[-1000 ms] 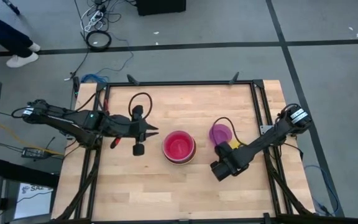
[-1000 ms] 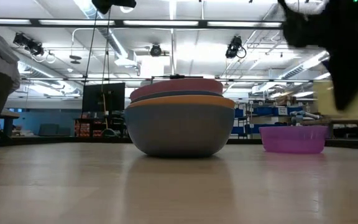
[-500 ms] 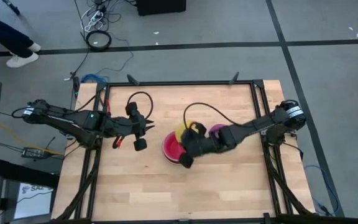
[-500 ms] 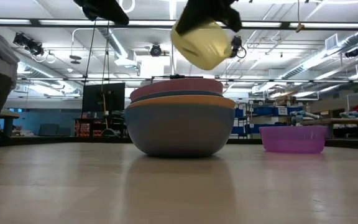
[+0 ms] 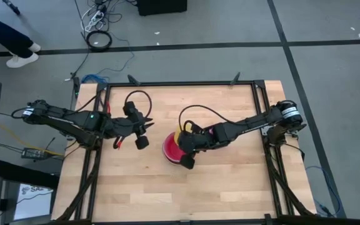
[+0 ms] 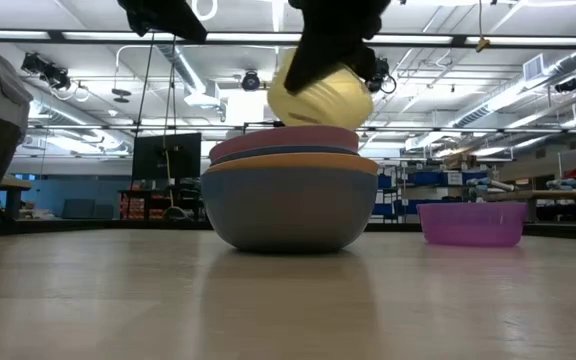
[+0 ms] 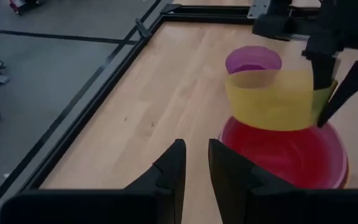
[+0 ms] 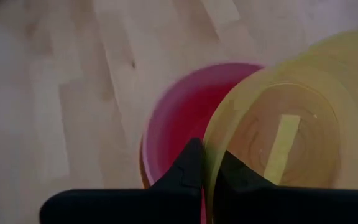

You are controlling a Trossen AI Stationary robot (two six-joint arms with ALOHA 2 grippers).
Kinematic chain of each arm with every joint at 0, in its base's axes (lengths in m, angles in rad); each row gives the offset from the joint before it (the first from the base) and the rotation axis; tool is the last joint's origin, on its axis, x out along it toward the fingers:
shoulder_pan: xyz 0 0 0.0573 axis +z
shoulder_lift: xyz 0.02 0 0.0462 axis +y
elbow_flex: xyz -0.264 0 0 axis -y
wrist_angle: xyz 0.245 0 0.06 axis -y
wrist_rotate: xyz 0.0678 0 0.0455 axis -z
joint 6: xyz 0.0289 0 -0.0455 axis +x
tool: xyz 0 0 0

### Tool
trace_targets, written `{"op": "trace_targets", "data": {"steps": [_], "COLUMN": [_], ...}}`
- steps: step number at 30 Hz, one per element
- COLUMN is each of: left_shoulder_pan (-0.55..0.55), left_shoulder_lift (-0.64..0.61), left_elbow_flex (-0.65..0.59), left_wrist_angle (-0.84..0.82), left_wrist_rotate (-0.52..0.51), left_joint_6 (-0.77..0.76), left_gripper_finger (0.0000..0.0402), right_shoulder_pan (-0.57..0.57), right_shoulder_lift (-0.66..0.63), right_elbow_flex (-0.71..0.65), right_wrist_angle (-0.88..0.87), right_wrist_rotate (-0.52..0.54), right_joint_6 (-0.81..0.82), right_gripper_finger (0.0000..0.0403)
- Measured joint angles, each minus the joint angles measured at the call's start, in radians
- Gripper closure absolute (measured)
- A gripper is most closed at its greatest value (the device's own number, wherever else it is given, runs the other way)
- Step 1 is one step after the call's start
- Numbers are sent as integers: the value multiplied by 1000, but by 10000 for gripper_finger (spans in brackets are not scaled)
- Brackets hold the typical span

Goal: Nest bowls inside each other
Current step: Stack the yellow bowl on top of the red bowl, then stack the purple bowl on top of the yellow bowl

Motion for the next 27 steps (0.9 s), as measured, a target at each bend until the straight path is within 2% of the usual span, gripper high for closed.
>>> {"op": "trace_targets", "data": {"steps": [10,16,18,24,27], "left_shoulder_pan": [-2,-1,-2,-12,-20], "left_shoulder_lift": [0,0,0,0,0], "left_elbow_flex": [0,0,0,0,0], "left_wrist_angle": [-11,-15,-20,-81,-97], "left_wrist_rotate": [-14,-50,-49,-29,-25], "left_joint_6": [9,2,-19,-99,-126], "left_gripper_finger": [323,323,323,323,323], "right_shoulder_pan": [-8,-22,-27,-18,-13], "right_shoulder_lift": [1,-8,-20,-60,-69], "right_elbow_flex": [0,1,12,38,37], "right_wrist_angle": [-17,-68,-181,-617,-787], "right_wrist_rotate": [-7,-76,-54,165,187], "right_joint_6": [3,-19,-16,150,249], "right_gripper_finger": [312,278,276,276,272]}}
